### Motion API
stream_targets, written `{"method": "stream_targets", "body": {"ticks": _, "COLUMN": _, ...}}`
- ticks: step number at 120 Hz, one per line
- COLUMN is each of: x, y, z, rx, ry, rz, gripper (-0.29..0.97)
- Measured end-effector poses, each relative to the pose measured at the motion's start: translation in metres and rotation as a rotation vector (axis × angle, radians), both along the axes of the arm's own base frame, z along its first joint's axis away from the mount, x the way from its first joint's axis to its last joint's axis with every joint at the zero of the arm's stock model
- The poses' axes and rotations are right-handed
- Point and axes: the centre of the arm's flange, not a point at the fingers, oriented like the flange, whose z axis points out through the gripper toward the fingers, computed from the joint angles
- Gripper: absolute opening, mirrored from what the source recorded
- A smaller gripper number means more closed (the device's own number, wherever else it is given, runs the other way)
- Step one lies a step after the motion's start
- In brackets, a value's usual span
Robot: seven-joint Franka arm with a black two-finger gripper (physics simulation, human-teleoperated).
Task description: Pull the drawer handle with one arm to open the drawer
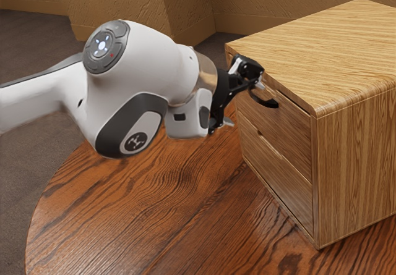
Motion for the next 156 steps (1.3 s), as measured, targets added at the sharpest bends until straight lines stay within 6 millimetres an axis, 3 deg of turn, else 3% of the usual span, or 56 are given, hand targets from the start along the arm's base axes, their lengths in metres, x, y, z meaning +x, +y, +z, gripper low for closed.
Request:
{"method": "stream_targets", "body": {"ticks": 81, "x": 0.009, "y": 0.002, "z": -0.02, "rx": 0.045, "ry": 0.089, "rz": 0.006, "gripper": 0.68}}
{"method": "stream_targets", "body": {"ticks": 93, "x": 0.0, "y": 0.003, "z": -0.014, "rx": 0.051, "ry": 0.082, "rz": 0.008, "gripper": 0.6}}
{"method": "stream_targets", "body": {"ticks": 121, "x": -0.012, "y": 0.018, "z": -0.017, "rx": 0.061, "ry": 0.099, "rz": 0.033, "gripper": 0.67}}
{"method": "stream_targets", "body": {"ticks": 156, "x": -0.031, "y": 0.026, "z": -0.014, "rx": 0.072, "ry": 0.103, "rz": 0.047, "gripper": 0.64}}
